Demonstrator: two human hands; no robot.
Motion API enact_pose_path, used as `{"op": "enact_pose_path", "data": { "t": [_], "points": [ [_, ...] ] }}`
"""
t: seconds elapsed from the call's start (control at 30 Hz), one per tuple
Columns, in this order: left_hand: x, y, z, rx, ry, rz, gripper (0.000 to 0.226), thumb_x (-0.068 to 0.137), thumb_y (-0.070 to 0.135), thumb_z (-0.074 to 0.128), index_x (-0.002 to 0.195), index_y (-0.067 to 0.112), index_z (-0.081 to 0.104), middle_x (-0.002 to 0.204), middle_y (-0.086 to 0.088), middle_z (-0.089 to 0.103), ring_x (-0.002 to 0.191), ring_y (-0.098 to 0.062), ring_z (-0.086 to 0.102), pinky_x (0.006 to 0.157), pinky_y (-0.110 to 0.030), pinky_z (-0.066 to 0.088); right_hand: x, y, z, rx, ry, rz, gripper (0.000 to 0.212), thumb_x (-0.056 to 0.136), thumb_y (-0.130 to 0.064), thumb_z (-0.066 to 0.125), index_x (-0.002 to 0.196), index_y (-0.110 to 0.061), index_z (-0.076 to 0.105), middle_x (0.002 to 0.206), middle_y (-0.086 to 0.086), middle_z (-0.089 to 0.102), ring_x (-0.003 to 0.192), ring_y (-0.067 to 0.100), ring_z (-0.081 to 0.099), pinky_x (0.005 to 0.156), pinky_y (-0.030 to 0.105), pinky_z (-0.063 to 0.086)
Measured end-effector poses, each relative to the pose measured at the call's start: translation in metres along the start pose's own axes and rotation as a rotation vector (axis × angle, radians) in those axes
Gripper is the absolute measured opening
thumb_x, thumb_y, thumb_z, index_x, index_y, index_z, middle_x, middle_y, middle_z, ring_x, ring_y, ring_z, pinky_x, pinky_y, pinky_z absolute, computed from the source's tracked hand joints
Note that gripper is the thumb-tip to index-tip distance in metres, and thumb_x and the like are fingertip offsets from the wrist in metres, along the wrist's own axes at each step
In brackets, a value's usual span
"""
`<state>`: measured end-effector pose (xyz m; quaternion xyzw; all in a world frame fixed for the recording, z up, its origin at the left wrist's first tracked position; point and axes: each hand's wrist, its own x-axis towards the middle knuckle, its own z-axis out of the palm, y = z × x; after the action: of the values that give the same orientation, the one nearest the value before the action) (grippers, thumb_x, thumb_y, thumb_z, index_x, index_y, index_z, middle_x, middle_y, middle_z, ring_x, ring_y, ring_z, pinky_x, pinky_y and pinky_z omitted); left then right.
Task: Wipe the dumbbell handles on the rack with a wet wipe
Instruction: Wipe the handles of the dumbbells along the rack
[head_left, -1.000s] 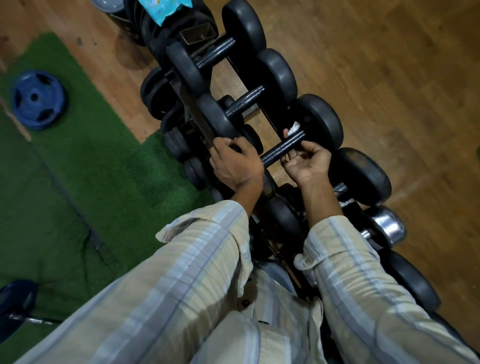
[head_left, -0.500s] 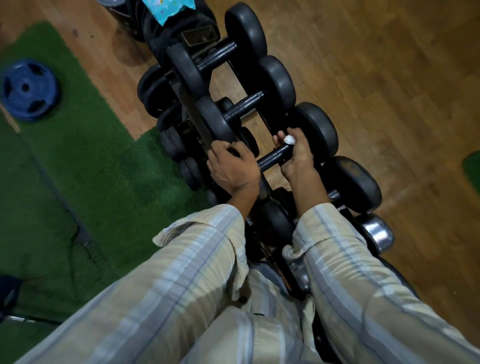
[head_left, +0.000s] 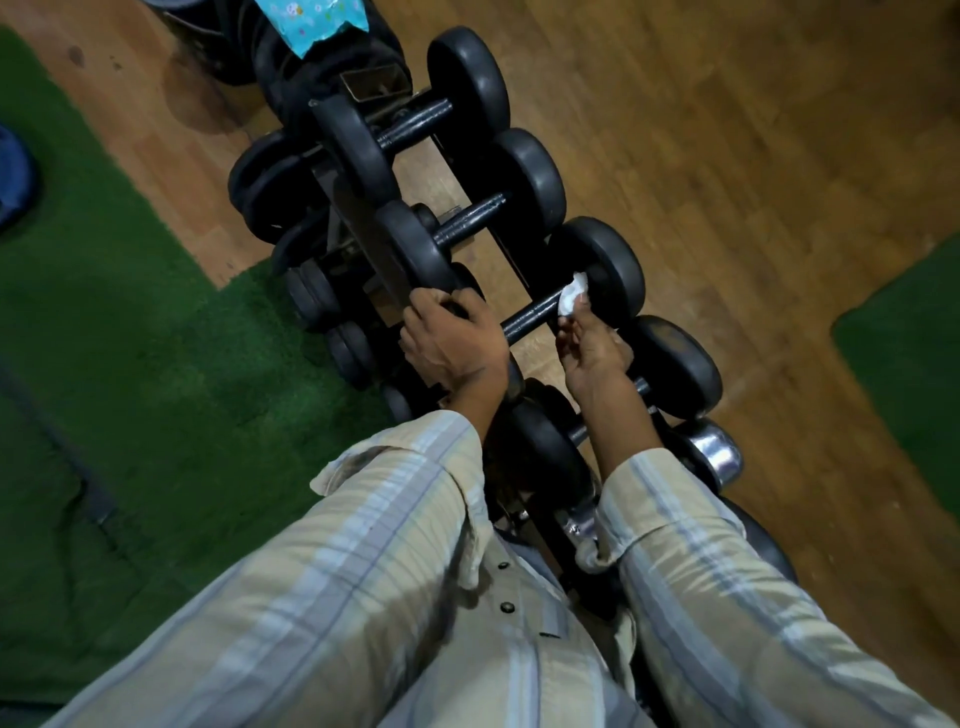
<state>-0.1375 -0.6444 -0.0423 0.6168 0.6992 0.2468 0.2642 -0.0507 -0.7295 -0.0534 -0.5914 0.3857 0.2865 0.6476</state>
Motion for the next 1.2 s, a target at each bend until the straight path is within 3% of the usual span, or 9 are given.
{"op": "enact_pose_path", "data": {
  "t": [0.2,0.4,0.57,0.63,0.77,0.9,1.03,1.2],
  "points": [
    [0.007,0.001,-0.006,0.141,-0.155,-0.012,0.023,0.086,0.045,0.053,0.095,0.024,0.053,0.102,-0.003,0.062,0.104,-0.030,0.056,0.089,-0.045,0.038,-0.004,-0.001,-0.016,-0.077,0.057,0.080,0.022,0.089,-0.011,0.079,0.080,-0.004,0.061,0.066,0.008,0.063,0.047,0.009,0.056,0.048,0.019,0.049],
    [0.017,-0.002,-0.017,0.116,-0.209,0.056,0.017,0.084,0.043,0.058,0.093,0.028,0.054,0.105,-0.001,0.057,0.109,-0.029,0.053,0.089,-0.042,0.036,-0.027,0.008,-0.015,-0.050,-0.131,0.053,0.014,0.091,-0.021,0.077,0.088,-0.012,0.067,0.050,-0.004,0.055,0.049,0.006,0.055,0.044,0.019,0.045],
    [0.008,0.007,-0.020,0.122,-0.248,0.140,0.017,0.081,0.041,0.057,0.094,0.031,0.055,0.105,0.001,0.056,0.108,-0.027,0.050,0.092,-0.043,0.038,-0.034,0.006,-0.027,-0.073,-0.211,0.019,0.013,0.097,-0.026,0.071,0.092,-0.015,0.066,0.067,-0.001,0.065,0.062,0.008,0.061,0.051,0.020,0.047],
    [0.005,0.010,-0.021,0.082,-0.256,0.151,0.019,0.078,0.039,0.059,0.095,0.031,0.056,0.105,0.001,0.057,0.107,-0.027,0.050,0.091,-0.043,0.037,-0.036,0.003,-0.037,-0.083,-0.217,0.005,0.013,0.098,-0.026,0.069,0.102,-0.014,0.067,0.077,0.000,0.070,0.063,0.008,0.063,0.052,0.022,0.046],
    [-0.004,0.012,-0.033,0.000,-0.247,0.161,0.019,0.076,0.035,0.061,0.094,0.029,0.056,0.102,0.001,0.057,0.105,-0.026,0.052,0.091,-0.045,0.039,-0.043,-0.005,-0.052,-0.030,-0.300,0.008,0.021,0.100,-0.021,0.065,0.119,-0.011,0.063,0.066,-0.001,0.069,0.065,0.012,0.064,0.058,0.023,0.050],
    [-0.025,0.000,-0.054,-0.038,-0.237,0.160,0.015,0.078,0.030,0.064,0.088,0.027,0.054,0.098,0.000,0.058,0.105,-0.028,0.054,0.092,-0.043,0.038,-0.055,0.003,-0.067,0.071,-0.417,0.024,0.042,0.099,-0.022,0.067,0.136,-0.005,0.058,0.102,0.009,0.073,0.084,0.016,0.074,0.067,0.022,0.059],
    [-0.062,-0.005,-0.075,-0.079,-0.284,0.171,0.014,0.080,0.027,0.066,0.086,0.026,0.054,0.094,0.002,0.061,0.102,-0.027,0.055,0.090,-0.041,0.040,-0.070,0.008,-0.094,0.084,-0.560,0.010,0.050,0.093,-0.020,0.073,0.138,-0.005,0.058,0.112,0.008,0.072,0.096,0.017,0.074,0.072,0.022,0.059],
    [-0.106,-0.019,-0.091,-0.012,-0.426,0.110,0.018,0.084,0.032,0.067,0.096,0.021,0.059,0.105,-0.005,0.063,0.105,-0.030,0.058,0.089,-0.038,0.044,-0.086,0.010,-0.138,0.122,-0.576,-0.056,0.038,0.089,-0.006,0.076,0.124,0.000,0.063,0.107,0.016,0.071,0.080,0.017,0.075,0.074,0.027,0.061]
  ]
}}
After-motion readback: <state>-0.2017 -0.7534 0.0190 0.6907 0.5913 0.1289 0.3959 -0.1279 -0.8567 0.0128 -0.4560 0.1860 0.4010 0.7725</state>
